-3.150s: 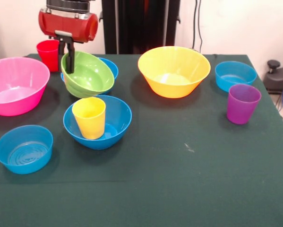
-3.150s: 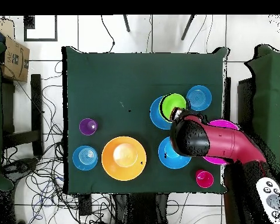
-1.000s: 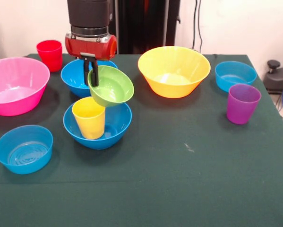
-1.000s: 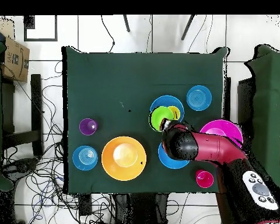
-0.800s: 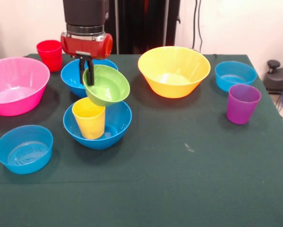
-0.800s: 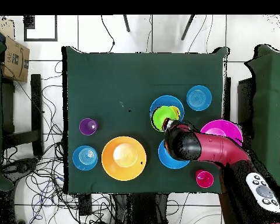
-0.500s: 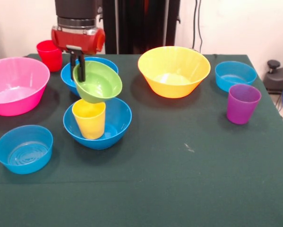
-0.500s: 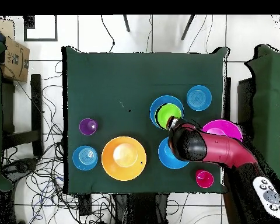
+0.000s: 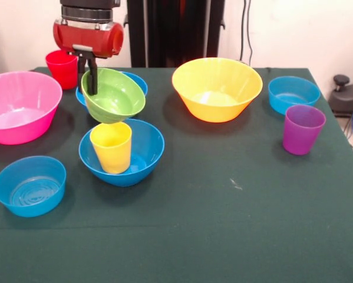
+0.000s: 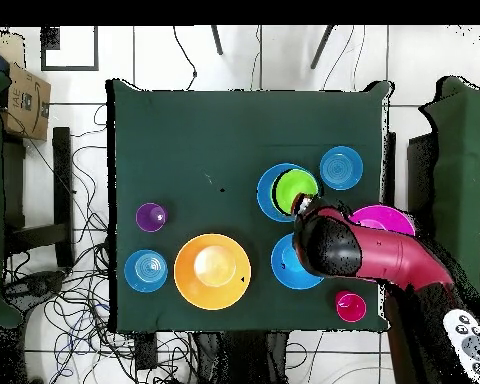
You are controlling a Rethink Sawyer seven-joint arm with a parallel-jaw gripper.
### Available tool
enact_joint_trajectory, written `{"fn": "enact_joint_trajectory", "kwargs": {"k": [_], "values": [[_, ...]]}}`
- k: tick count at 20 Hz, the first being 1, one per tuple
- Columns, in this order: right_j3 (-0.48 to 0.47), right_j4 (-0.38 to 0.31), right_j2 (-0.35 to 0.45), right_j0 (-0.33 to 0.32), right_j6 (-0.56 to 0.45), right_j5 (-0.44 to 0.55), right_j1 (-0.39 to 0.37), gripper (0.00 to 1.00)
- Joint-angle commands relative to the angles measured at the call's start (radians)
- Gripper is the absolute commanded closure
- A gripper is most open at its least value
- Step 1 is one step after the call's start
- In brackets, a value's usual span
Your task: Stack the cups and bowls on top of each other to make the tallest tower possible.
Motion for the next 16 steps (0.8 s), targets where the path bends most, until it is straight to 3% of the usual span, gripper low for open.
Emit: {"fn": "enact_joint_trajectory", "kwargs": {"k": [1, 16], "values": [[0.025, -0.039, 0.057, 0.029, -0.008, 0.023, 0.046, 1.00], [-0.014, -0.081, 0.026, 0.038, -0.001, -0.044, 0.123, 1.00]]}}
